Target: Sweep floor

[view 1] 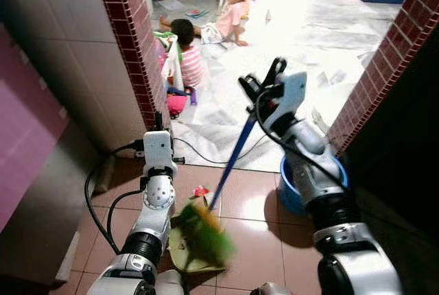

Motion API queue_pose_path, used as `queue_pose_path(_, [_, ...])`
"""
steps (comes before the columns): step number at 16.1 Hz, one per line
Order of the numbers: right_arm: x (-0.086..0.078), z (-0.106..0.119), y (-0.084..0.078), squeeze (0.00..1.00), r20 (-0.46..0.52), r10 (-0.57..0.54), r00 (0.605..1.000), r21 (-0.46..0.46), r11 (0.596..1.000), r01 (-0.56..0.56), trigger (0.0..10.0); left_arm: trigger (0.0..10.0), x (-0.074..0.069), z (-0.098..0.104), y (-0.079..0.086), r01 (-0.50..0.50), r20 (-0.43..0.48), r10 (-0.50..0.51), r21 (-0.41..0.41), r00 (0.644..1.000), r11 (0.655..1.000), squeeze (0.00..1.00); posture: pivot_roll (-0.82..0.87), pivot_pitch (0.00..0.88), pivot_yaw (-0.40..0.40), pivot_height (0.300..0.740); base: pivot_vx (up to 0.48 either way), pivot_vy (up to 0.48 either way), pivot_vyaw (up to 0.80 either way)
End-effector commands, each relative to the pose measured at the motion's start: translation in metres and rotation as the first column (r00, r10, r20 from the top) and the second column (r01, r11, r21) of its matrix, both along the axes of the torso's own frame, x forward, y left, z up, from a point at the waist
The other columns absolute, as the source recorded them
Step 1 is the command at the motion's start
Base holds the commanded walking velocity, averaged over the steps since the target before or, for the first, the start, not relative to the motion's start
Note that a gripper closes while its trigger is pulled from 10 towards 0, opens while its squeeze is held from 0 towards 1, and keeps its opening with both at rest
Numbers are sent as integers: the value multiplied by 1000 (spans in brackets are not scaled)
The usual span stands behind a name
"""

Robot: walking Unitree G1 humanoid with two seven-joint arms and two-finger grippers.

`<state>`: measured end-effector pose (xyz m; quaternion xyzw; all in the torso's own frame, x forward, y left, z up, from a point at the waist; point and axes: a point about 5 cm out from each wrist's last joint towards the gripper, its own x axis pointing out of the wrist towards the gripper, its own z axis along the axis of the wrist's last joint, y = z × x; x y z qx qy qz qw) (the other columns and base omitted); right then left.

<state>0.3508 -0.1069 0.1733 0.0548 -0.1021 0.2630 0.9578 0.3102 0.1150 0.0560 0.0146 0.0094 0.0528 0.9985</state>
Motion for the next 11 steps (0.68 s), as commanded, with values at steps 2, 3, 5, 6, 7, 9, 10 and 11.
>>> queue_pose_path(2, [5,36,-5,0,176,-44,983,-23,999,49,10000,10000,-2,-11,-9,41,-80,-49,-102,996,994,0,-45,0,16,740,0,0,0])
queue_pose_path(3, [5,36,-7,0,183,-59,981,-30,997,66,10000,10000,-3,-13,-10,53,-92,-64,-124,994,991,0,-43,0,17,740,0,0,0])
queue_pose_path(5, [7,30,-11,0,196,-90,976,-69,992,105,10000,10000,-6,-19,-18,105,-125,-124,-153,984,983,0,-41,0,17,740,0,0,0])
queue_pose_path(6, [7,26,-11,0,194,-97,976,-82,990,115,10000,10000,-7,-21,-20,111,-135,-133,-156,982,981,0,-44,0,20,740,0,0,0])
queue_pose_path(7, [6,20,-11,0,184,-104,978,-93,988,122,10000,10000,-8,-22,-20,115,-144,-138,-156,980,981,0,-43,0,21,740,0,0,0])
queue_pose_path(9, [2,-2,-12,0,126,-137,982,-128,980,153,10000,10000,-8,-23,-23,163,-154,-195,-197,969,967,0,-40,0,24,740,0,0,0])
queue_pose_path(10, [1,-5,-13,0,122,-143,982,-132,978,159,10000,10000,-8,-23,-25,178,-149,-212,-210,966,961,0,-40,0,24,740,0,0,0])
queue_pose_path(11, [-2,-11,-16,0,137,-158,978,-173,968,180,10000,10000,-9,-22,-26,200,-132,-235,-229,963,952,0,-42,0,28,740,0,0,0])
